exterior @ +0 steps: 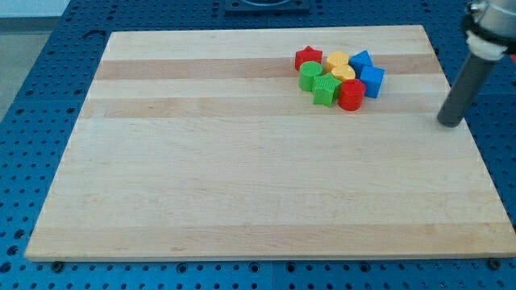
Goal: Push blue cube towards the top center
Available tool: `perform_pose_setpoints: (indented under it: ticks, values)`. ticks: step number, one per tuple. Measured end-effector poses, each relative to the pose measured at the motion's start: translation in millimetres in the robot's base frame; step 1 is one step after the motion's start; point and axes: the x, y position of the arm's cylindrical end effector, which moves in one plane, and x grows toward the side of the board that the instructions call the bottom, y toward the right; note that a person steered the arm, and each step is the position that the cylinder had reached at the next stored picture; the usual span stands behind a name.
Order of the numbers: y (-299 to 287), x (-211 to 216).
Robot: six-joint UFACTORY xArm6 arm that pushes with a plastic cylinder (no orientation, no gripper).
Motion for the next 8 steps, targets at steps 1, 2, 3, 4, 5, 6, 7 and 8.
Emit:
perform_pose_setpoints:
  ticks: [1,2,3,4,5,6,7,8]
  values:
    - [11,-30]
    - [8,-62]
    - [-21,-76]
    - [-61,-76]
    - [-104,-76]
    - [-145,-76]
    - [-178,-76]
    - [-186,-76]
